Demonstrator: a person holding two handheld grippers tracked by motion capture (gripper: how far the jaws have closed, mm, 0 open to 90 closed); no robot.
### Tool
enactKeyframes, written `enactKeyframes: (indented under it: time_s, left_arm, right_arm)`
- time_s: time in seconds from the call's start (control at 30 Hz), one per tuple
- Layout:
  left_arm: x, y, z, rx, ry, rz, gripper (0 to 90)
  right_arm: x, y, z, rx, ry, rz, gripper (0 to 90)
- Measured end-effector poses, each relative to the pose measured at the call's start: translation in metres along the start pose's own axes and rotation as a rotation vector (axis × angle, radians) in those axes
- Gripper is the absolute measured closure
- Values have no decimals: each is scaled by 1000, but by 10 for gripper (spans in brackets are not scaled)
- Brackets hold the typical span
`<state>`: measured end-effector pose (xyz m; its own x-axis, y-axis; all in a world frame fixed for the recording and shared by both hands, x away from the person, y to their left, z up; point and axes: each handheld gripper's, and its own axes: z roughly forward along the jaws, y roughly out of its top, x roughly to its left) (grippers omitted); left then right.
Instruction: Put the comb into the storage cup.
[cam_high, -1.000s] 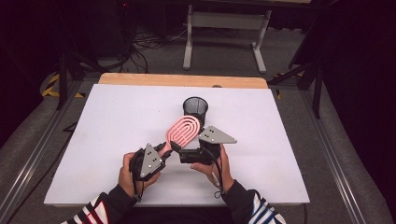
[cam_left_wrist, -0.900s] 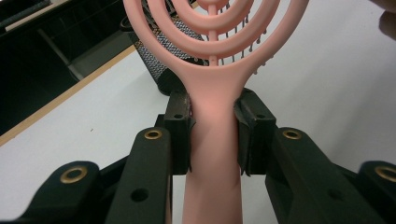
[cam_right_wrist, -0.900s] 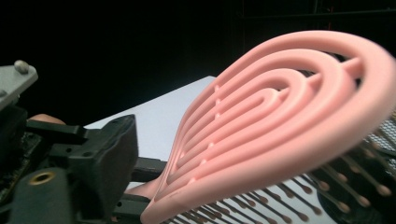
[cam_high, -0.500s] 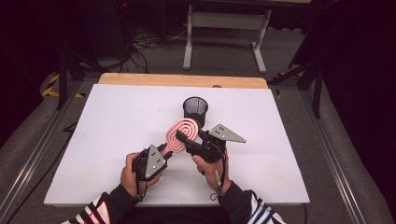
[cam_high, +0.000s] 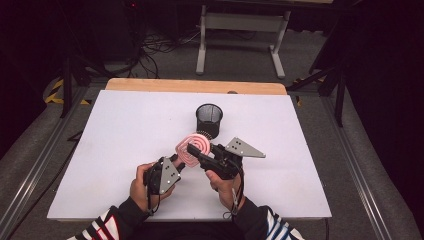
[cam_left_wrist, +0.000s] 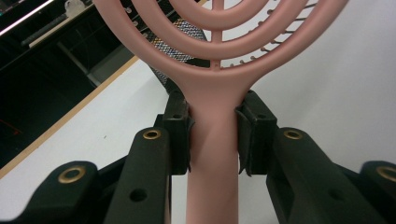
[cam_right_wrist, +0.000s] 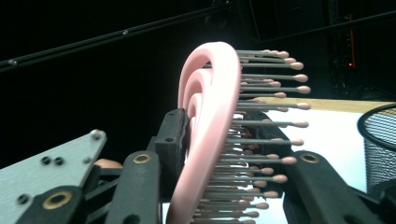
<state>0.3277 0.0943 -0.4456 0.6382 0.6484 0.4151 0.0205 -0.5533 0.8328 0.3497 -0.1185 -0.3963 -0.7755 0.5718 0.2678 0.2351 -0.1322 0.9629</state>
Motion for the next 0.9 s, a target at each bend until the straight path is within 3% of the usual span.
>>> enactKeyframes:
  time_s: [0.4, 0.67, 0.9]
  left_arm:
    - [-3, 2, 7, -13, 1, 15, 667]
    - [-1, 0, 8, -4, -8, 2, 545]
    - [6, -2, 7, 4, -46, -17, 468]
  right_arm:
    - [6, 2, -2, 11, 27, -57, 628]
    - [5, 6, -6, 5, 30, -78, 629]
    - [3, 11, -11, -9, 27, -88, 629]
